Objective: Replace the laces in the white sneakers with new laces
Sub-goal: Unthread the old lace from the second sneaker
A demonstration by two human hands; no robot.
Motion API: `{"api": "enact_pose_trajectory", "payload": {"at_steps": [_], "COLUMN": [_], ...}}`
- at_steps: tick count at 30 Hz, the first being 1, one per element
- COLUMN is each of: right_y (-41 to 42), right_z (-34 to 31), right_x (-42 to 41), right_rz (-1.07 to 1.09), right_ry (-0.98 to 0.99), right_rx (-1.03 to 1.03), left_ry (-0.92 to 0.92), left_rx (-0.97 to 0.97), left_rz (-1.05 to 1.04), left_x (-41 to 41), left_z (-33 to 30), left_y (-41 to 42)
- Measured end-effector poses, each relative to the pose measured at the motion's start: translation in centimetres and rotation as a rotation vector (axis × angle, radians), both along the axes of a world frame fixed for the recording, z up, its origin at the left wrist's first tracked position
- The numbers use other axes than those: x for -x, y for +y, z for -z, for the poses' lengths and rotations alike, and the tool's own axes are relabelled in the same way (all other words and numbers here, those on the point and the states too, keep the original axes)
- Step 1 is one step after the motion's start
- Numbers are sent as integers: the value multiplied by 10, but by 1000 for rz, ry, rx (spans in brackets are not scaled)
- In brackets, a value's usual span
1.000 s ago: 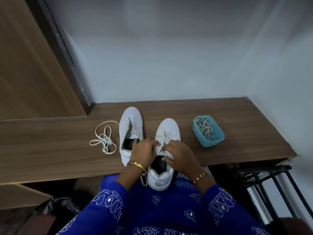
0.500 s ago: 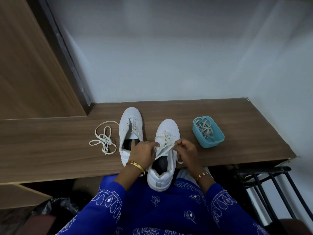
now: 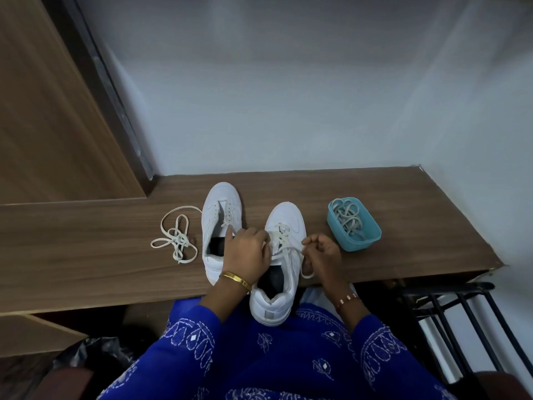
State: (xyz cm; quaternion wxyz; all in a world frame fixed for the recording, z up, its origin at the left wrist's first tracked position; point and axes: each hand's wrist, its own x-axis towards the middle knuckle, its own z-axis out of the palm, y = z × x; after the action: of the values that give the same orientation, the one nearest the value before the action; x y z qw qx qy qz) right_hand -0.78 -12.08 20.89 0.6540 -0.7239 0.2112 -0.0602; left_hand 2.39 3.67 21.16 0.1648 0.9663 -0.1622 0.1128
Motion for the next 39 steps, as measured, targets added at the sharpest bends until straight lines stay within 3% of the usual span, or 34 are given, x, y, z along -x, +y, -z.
{"api": "enact_pose_trajectory", "payload": {"at_steps": [3,7,12,16,21,28,33,35,37,39], "right_y": [0,6,1,0,-11,-43,-35,-41,-47,-47], "right_z": [1,10,4,0,-24,-89,-76,-66,-57,-49], "right_x": [-1,-2,-9,-13,-20,-35,-42,-43,-41,-35], "right_rz": [-122,-238,-314,-396,-308,-229,-158,-167,-297,-417], "right_ry": [-31,-43,-124,-99,-51,-252,-234,-162,21,126], "right_rx": [193,578,738,706,326,54,235,477,805,991], "left_ry": [9,118,165,174,243,258,391,381,378,384], "left_rx": [112,102,169,182,241,295,476,486,473,443], "left_rz": [66,159,166,169,144,109,28,40,45,40], "left_x": [-2,-4,-2,0,2,3,4,4,3,0], "left_z": [3,0,3,6,6,7,5,5,5,7], "left_y": [-3,-9,-8,-8,-5,-7,-2,0,1,0]}}
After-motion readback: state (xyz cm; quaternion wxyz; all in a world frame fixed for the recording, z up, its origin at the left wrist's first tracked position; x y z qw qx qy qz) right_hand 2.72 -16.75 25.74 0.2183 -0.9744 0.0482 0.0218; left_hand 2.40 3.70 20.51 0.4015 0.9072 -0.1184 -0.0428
